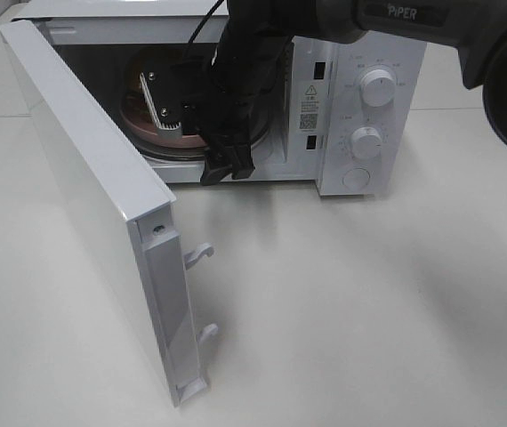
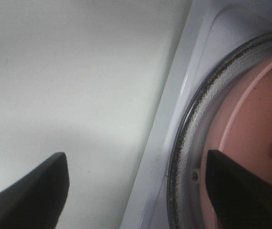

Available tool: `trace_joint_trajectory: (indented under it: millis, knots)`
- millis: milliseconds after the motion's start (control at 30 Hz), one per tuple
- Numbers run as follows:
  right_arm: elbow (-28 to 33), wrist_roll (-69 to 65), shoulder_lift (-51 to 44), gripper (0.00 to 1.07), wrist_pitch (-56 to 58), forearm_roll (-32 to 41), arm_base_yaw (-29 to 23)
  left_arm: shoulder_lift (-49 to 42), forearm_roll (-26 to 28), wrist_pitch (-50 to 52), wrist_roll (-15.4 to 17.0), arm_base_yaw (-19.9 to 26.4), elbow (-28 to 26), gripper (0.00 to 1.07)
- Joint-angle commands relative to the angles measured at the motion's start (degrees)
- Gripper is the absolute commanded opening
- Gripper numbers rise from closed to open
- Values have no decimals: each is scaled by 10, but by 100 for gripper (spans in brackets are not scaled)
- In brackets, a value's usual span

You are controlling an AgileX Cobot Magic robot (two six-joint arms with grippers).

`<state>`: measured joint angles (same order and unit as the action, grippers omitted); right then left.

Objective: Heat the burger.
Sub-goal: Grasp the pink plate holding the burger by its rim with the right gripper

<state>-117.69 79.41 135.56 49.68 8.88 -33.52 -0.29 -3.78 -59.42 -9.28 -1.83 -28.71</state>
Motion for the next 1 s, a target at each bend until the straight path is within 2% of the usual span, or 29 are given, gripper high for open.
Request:
trace_joint_trajectory:
  millis: [33, 800, 1000]
  knots:
    - [-14, -7, 11, 78, 10, 0, 0, -10, 1, 6, 2, 2, 2, 101]
    - [-17, -57, 15, 76, -19, -5, 0, -10, 1, 6, 2, 2, 2, 101]
    - [-40, -92, 33, 76, -19, -6, 0, -10, 1, 6, 2, 2, 2, 101]
